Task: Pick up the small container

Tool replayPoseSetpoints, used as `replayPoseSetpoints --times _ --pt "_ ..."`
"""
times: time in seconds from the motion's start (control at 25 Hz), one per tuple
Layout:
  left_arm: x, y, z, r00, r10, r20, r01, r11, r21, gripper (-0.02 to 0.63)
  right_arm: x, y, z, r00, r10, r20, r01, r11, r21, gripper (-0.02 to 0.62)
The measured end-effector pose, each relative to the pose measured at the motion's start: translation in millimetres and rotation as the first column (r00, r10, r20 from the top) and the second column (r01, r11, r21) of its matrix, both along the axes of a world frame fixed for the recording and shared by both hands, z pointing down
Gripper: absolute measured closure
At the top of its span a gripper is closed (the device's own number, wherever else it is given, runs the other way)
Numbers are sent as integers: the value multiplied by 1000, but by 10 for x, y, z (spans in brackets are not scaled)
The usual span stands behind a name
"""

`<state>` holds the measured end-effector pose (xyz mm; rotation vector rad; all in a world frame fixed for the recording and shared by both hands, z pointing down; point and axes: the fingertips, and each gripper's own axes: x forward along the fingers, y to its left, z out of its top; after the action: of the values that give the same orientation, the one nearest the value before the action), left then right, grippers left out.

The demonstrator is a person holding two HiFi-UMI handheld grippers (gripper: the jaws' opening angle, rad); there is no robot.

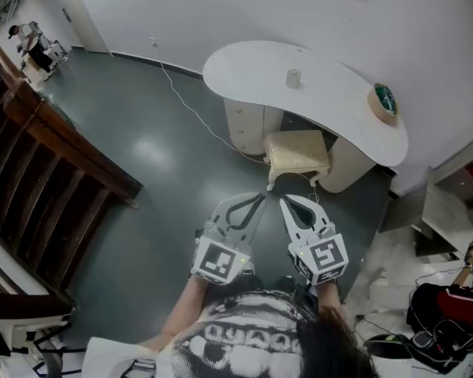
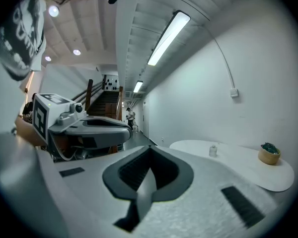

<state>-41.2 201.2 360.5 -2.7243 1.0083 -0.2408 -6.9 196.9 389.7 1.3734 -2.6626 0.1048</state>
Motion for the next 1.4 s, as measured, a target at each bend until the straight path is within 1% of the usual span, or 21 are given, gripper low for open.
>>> replayPoseSetpoints --times 0.2,0.36,0.48,0.72,0.92,1.12,1.24,1.4 --pt "-186 -22 62 1000 7 3 -7 1000 -7 595 -192 -26 58 1000 11 -2 -11 1000 -8 594" --pt "-300 -53 105 1000 8 7 -8 1000 -22 595 -317 -13 91 1000 0 -22 0 1000 -26 594" --pt "-284 -97 125 1000 8 -9 -8 1000 -29 595 -278 -33 147 1000 10 -22 -11 999 -41 594" --pt "-171 -289 245 1000 15 12 -14 998 -55 595 -119 -233 290 1000 21 -4 -21 997 -77 594" --pt "-165 -633 312 1000 -23 19 24 998 -60 595 -44 -622 389 1000 -1 12 2 996 -85 594" --pt "-88 -1204 283 997 -79 11 79 994 -69 595 134 -1176 376 1000 -23 12 24 996 -83 594" --pt "112 -1574 252 996 -87 17 88 994 -61 595 326 -1553 392 999 -38 12 39 996 -84 594" --pt "425 -2019 272 995 -84 48 86 995 -46 595 567 -2047 451 998 -61 26 63 993 -95 594"
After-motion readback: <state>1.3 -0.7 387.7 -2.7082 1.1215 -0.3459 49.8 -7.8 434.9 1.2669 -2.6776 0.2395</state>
